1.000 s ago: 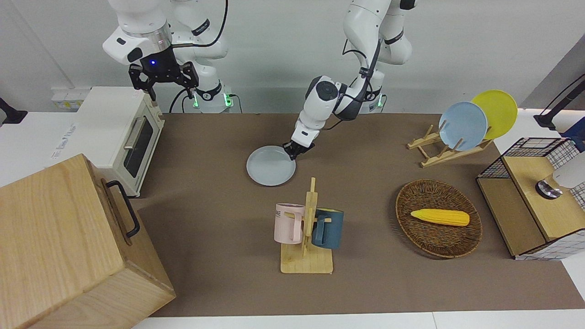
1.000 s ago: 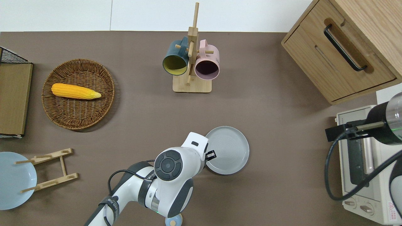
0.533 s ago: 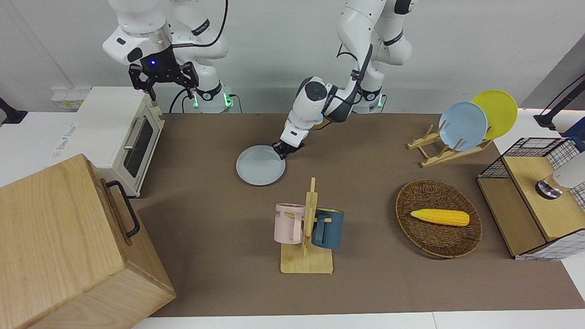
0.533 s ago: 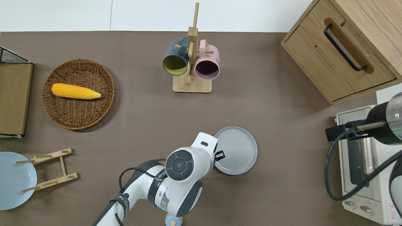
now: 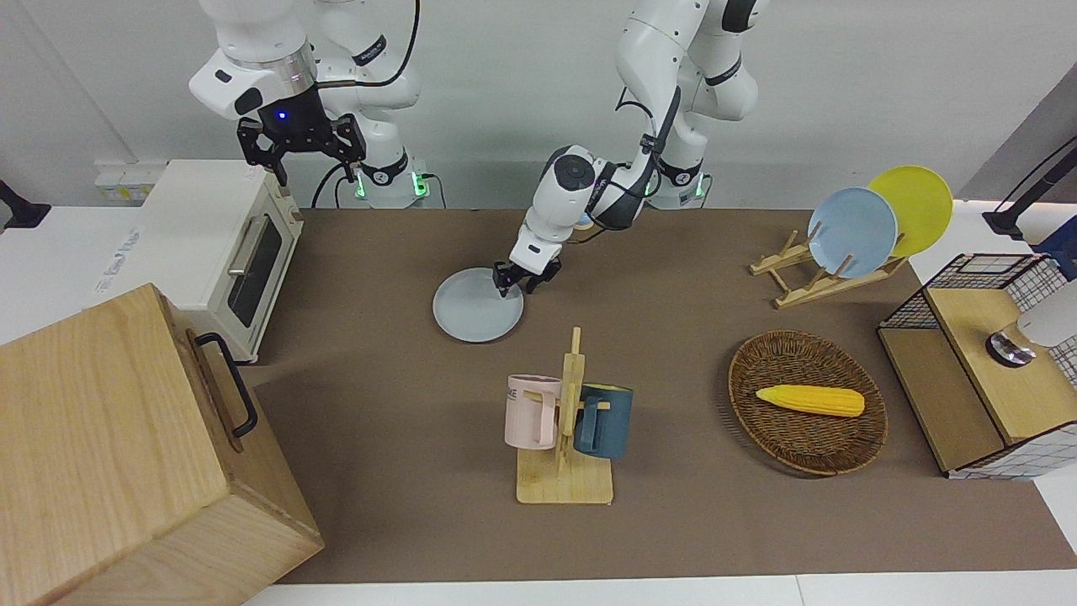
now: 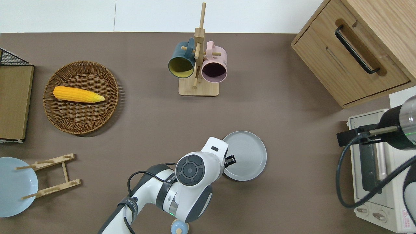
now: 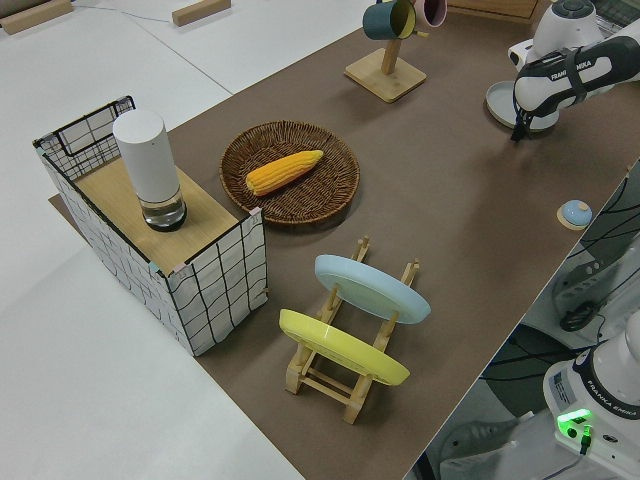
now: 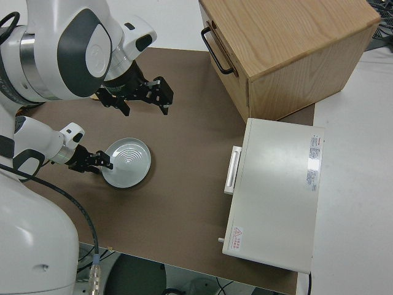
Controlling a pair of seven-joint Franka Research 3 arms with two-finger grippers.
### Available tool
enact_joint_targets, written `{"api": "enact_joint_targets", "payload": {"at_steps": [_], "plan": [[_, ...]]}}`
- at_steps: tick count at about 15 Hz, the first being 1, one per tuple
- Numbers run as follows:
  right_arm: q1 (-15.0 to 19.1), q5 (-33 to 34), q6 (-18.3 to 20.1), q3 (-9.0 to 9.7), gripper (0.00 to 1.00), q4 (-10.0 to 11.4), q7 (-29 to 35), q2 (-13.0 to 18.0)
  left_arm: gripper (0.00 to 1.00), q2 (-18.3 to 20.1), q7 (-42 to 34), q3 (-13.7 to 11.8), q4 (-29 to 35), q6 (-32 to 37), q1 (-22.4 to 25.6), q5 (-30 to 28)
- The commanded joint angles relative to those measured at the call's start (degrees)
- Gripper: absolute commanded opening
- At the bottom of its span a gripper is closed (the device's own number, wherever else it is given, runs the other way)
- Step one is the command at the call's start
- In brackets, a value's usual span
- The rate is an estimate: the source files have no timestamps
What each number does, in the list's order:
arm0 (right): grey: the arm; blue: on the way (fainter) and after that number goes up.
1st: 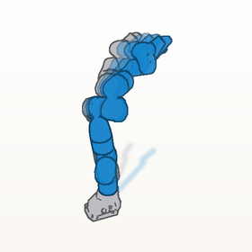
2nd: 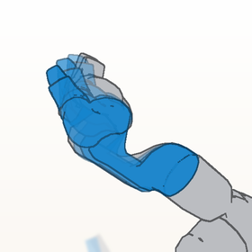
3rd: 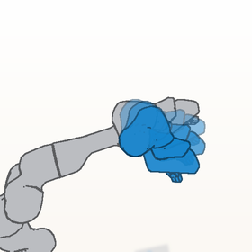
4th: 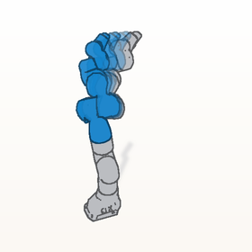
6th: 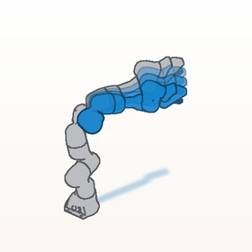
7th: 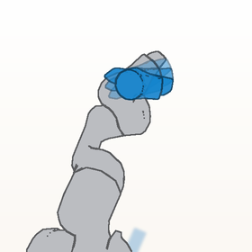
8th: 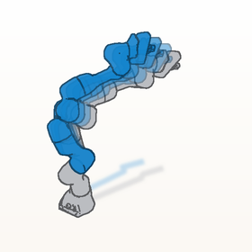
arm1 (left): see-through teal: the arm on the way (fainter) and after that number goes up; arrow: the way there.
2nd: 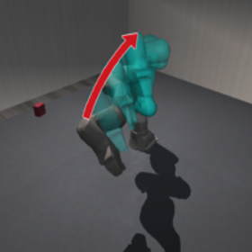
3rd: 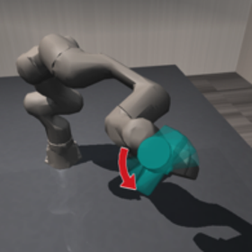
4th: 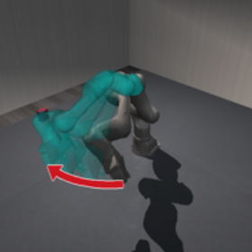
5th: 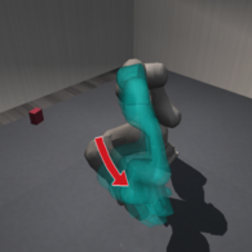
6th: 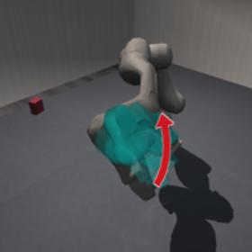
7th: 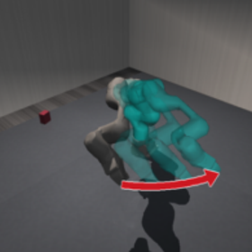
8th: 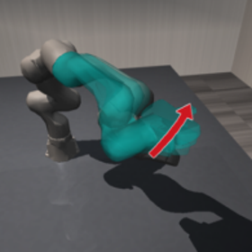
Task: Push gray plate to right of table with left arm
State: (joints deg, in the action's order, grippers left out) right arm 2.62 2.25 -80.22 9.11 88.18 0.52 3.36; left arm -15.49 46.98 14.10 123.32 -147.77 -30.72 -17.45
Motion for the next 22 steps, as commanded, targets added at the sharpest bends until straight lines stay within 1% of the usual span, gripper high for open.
{"api": "enact_joint_targets", "payload": {"at_steps": [1, 3, 4, 6, 9, 10, 12, 14, 16, 18, 19, 20, 21, 22], "plan": [[0.5, -0.1, 0.7, 0.30, 0.996, 0.2, -0.4, 0.6, 0.99, 1.5, -0.4, -1.3, -0.3, 3.2, 0.0, 4.2], [0.5, -0.1, 0.7, 0.30, 0.996, 0.2, -0.4, 0.6, 0.99, 3.7, -1.1, -2.6, -0.3, 7.5, 0.3, 9.5], [0.5, -0.1, 0.7, 0.30, 0.996, 0.2, -0.4, 0.6, 0.99, 4.9, -1.8, -3.6, -0.4, 9.7, 0.3, 11.0], [0.5, -0.1, 0.7, 0.30, 0.996, 0.2, -0.4, 0.6, 0.99, 8.1, -6.4, -6.6, -0.3, 14.4, 0.3, 11.7], [0.5, -0.1, 0.7, 0.30, 0.996, 0.2, -0.4, 0.6, 0.99, 14.2, -16.5, -13.5, -0.3, 20.8, 0.2, 11.7], [0.5, -0.1, 0.7, 0.30, 0.996, 0.2, -0.4, 0.6, 0.99, 15.8, -19.0, -16.1, -0.4, 22.3, 0.2, 11.7], [0.5, -0.1, 0.7, 0.30, 0.996, 0.2, -0.4, 0.6, 0.99, 18.4, -22.4, -20.1, -1.6, 25.2, 0.2, 11.7], [0.5, 0.0, 0.7, 0.30, 0.996, 0.2, -0.4, 0.6, 0.99, 19.0, -25.7, -23.5, -4.7, 29.8, 0.2, 12.0], [0.5, 0.0, 0.7, 0.30, 0.996, 0.2, -0.4, 0.6, 1.00, 19.1, -28.6, -26.6, -9.6, 35.1, 0.2, 12.4], [0.5, -0.1, 0.7, 0.30, 0.996, 0.2, -0.4, 0.6, 0.99, 19.1, -30.2, -28.9, -13.8, 39.6, 0.2, 12.4], [0.5, 0.0, 0.7, 0.30, 0.996, 0.2, -0.4, 0.6, 0.99, 19.3, -31.2, -30.3, -14.9, 41.3, 0.2, 12.4], [0.5, -0.1, 0.7, 0.30, 0.996, 0.2, -0.4, 0.6, 1.00, 19.4, -32.2, -31.3, -14.9, 41.9, 0.2, 12.4], [0.5, -0.1, 0.7, 0.30, 0.996, 0.2, -0.4, 0.6, 0.99, 20.3, -32.6, -31.8, -14.9, 41.9, 0.2, 12.4], [0.5, 0.0, 0.7, 0.30, 0.996, 0.2, -0.4, 0.6, 0.99, 20.8, -32.7, -31.7, -14.9, 41.9, 0.2, 12.4]]}}
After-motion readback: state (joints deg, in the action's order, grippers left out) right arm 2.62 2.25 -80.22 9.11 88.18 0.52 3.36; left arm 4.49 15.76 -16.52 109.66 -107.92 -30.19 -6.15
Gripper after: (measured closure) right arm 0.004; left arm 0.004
